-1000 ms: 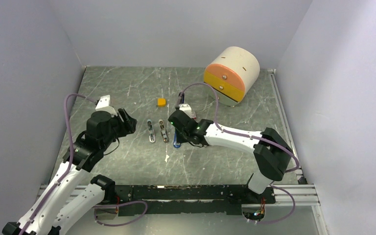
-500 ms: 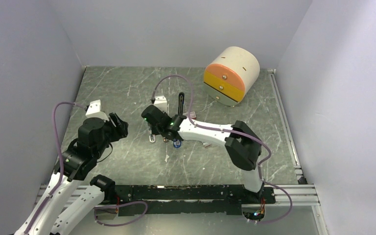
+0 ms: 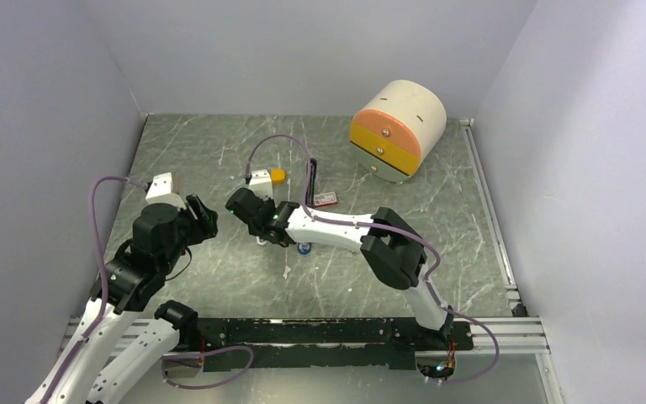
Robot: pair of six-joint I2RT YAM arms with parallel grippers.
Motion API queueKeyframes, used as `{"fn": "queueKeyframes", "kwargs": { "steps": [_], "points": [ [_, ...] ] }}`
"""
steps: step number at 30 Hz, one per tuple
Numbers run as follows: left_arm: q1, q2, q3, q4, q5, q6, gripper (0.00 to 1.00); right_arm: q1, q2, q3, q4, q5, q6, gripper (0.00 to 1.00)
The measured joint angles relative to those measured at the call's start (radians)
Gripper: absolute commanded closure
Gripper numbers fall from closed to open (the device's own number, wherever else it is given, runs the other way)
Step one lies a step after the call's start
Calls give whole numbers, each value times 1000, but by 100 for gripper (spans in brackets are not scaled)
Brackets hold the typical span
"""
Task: Load the staples into the stapler
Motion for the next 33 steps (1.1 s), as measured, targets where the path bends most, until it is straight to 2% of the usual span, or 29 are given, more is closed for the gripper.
{"fn": "queueKeyframes", "kwargs": {
  "steps": [13,33],
  "points": [
    [0,-8,0,0,-3,2,37,3,62,11,-18,13,3,81],
    [0,-9,0,-1,-5,2,37,3,65,11,-1,4,3,81]
  ]
}}
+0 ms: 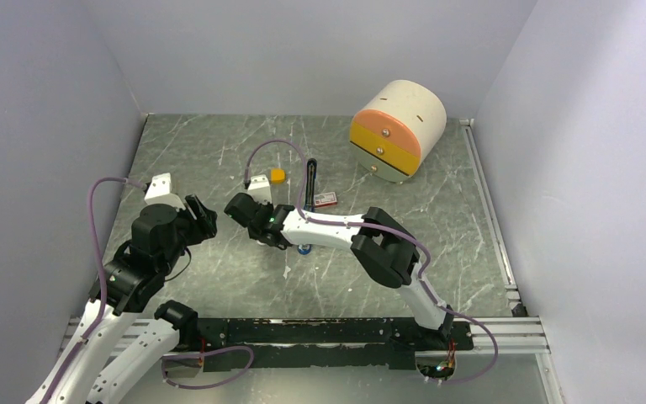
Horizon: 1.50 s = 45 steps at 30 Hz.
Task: Load the staples into the stapler
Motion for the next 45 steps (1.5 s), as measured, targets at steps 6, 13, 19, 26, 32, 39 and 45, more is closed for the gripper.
{"fn": "queueKeyframes", "kwargs": {
  "steps": [6,13,19,26,32,39,45],
  "points": [
    [0,0,0,0,0,0,37,0,0,0,2,0,0,81],
    [0,0,0,0,0,0,37,0,8,0,14,0,-1,81],
    [0,0,0,0,0,0,37,0,21,0,14,0,-2,82],
    [0,0,0,0,0,0,37,0,19,-10,32,0,-9,82],
    [0,0,0,0,0,0,37,0,-11,-58,68,-8,-20,82],
    [0,0,0,0,-5,0,37,0,-43,-85,89,-6,-24,82],
    [0,0,0,0,-6,0,37,0,-43,-85,90,-6,-38,82]
  ]
}}
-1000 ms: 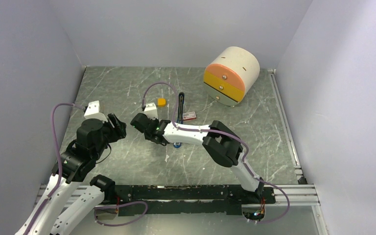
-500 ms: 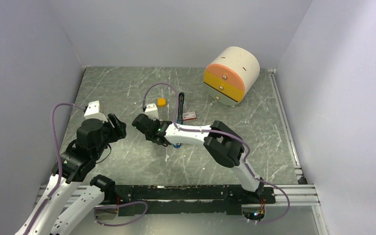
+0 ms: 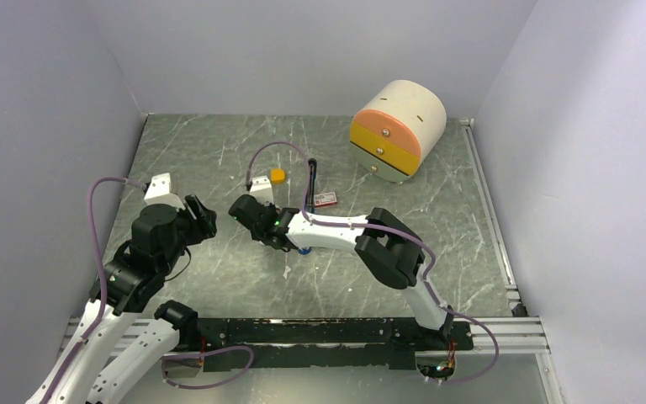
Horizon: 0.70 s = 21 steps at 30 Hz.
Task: Load the staples into the stapler
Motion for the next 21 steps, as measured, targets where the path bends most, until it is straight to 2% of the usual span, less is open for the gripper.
{"fn": "queueKeyframes", "kwargs": {
  "steps": [21],
  "points": [
    [0,7,0,0,0,0,37,-5,0,-42,40,-35,-52,82]
  ]
}}
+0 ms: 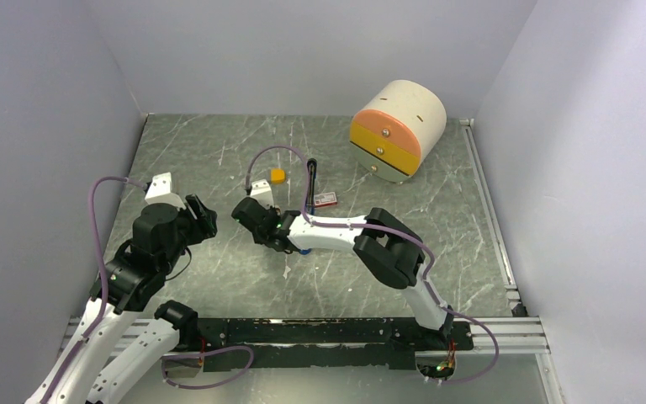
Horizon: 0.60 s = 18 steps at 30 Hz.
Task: Load the staples into the stapler
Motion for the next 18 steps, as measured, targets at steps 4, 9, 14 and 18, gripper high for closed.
{"fn": "queueKeyframes", "kwargs": {
  "steps": [4,9,14,18],
  "points": [
    [0,2,0,0,0,0,37,-2,0,-6,5,-10,-2,82],
    [0,6,0,0,0,0,37,-3,0,-8,11,-16,-7,81],
    [0,6,0,0,0,0,37,-4,0,-9,11,-20,-16,79],
    [0,6,0,0,0,0,37,-4,-4,-19,23,-25,-19,75]
  ]
}}
